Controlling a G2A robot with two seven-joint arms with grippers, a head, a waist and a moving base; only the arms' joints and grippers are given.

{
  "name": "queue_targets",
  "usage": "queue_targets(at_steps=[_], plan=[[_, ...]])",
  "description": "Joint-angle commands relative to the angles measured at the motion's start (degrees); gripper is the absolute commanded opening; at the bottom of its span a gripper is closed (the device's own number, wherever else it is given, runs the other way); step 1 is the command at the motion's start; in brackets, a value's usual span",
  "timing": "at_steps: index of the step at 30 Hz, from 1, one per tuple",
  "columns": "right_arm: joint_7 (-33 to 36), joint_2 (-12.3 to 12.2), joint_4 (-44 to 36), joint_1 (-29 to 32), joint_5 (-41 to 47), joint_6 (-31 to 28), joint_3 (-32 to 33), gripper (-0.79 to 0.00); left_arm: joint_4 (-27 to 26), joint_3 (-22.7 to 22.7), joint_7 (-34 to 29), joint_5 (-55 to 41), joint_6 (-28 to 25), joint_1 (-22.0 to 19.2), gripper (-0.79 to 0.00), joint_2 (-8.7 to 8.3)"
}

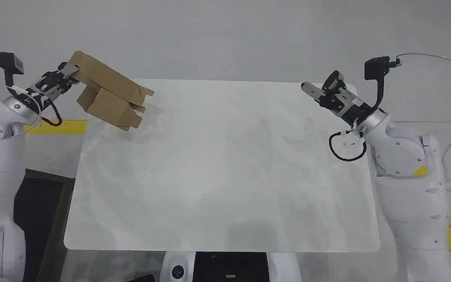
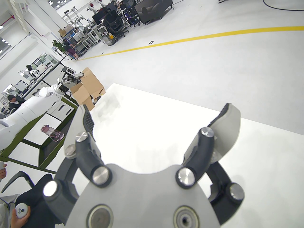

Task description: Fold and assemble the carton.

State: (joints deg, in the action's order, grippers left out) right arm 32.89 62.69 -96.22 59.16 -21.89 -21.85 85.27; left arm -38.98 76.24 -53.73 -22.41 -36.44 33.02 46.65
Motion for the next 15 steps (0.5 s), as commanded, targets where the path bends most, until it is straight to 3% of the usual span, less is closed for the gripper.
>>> queue_targets(at_steps=[1, 8, 15], plan=[[0.00, 0.00, 0.00, 0.00, 0.00, 0.00, 0.00, 0.000, -1.90, -1.38, 0.01, -0.40, 0.07, -0.42, -0.785, 0.66], [0.00, 0.00, 0.00, 0.00, 0.00, 0.00, 0.00, 0.000, -5.44, -7.61, -0.30, -1.19, -0.35, -3.09, -0.785, 3.58], [0.00, 0.00, 0.00, 0.00, 0.00, 0.00, 0.00, 0.000, -5.15, -13.71, -1.69, -1.65, -0.61, -6.76, -0.785, 6.62]])
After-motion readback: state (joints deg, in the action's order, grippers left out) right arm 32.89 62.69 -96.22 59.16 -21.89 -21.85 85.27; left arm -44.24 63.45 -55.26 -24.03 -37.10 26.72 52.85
